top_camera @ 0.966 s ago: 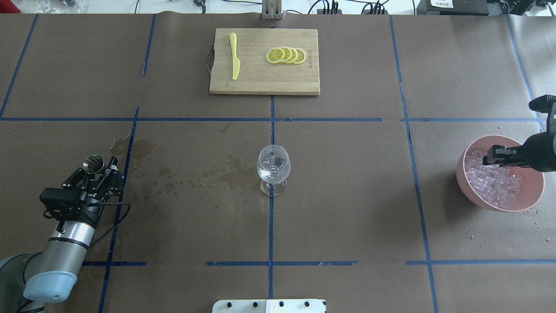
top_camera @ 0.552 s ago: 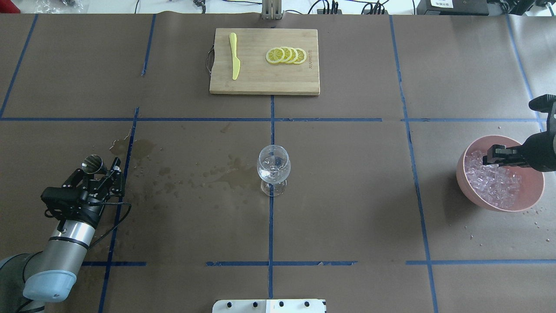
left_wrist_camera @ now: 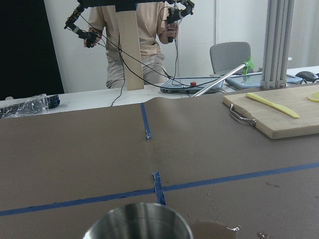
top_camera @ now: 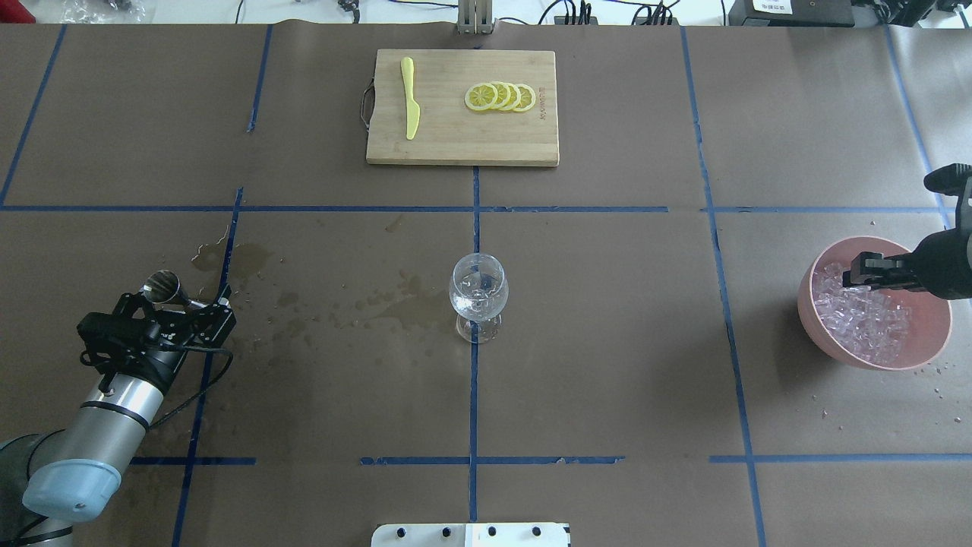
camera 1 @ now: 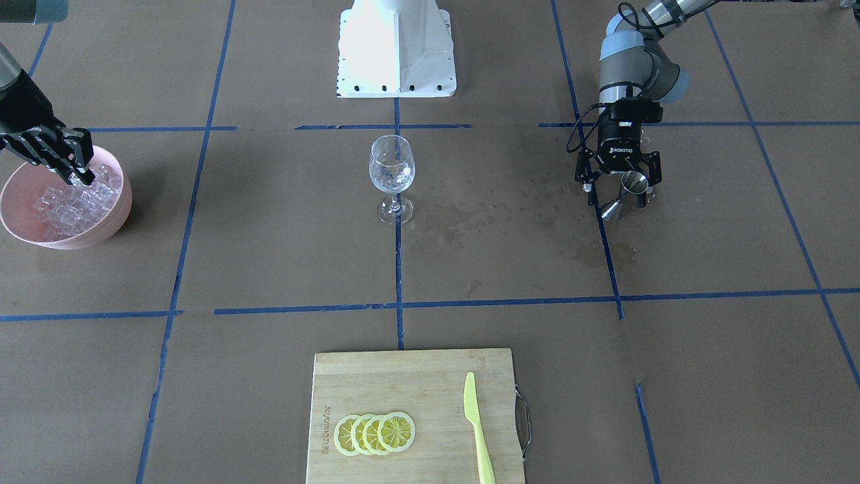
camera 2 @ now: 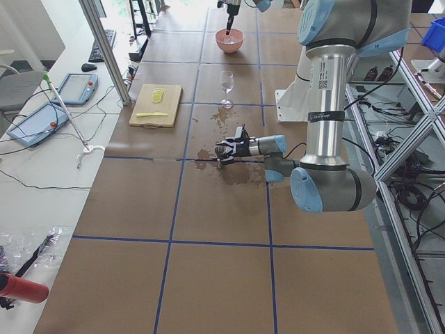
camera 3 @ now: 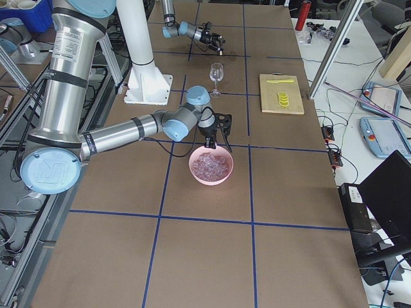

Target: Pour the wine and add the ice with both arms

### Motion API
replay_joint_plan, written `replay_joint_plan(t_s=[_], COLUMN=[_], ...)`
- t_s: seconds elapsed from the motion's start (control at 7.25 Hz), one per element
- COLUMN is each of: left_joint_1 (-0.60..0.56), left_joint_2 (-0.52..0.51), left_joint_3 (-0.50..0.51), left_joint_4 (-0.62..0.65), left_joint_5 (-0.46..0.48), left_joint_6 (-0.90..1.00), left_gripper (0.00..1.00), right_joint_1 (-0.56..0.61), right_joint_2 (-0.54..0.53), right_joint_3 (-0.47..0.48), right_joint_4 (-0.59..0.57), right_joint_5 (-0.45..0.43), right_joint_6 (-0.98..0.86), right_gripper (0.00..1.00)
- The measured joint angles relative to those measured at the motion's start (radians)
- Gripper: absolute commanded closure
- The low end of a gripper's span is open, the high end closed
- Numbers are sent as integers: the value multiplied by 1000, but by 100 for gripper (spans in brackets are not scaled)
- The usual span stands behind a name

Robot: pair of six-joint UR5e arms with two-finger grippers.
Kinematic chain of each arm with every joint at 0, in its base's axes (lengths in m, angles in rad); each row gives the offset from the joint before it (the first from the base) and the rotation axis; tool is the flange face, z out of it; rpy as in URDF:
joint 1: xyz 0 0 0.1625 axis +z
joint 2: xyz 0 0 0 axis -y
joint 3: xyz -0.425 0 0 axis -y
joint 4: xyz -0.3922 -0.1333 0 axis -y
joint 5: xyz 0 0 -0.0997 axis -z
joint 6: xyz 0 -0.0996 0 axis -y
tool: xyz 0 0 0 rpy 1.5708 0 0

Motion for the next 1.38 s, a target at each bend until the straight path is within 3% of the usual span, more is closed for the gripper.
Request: replay_joint_plan(t_s=[0.41,0.83,1.38], left_joint_1=[-11,-17,-53], left_joint_2=[48,97,187], left_joint_3=[-31,-99,-295], left_joint_4=[1,12,187], left_joint_5=[-82,-226,-447], left_joint_6=[58,69,70], left_gripper=[0,0,0], right_joint_1=[1,0,-1], right_joint_2=[-1,-2,0], right_joint_3=[6,7,8], right_joint_4=[0,0,0], right_joint_5=[0,-1,-1], right_joint_6=[1,0,1], right_gripper=[100,100,100])
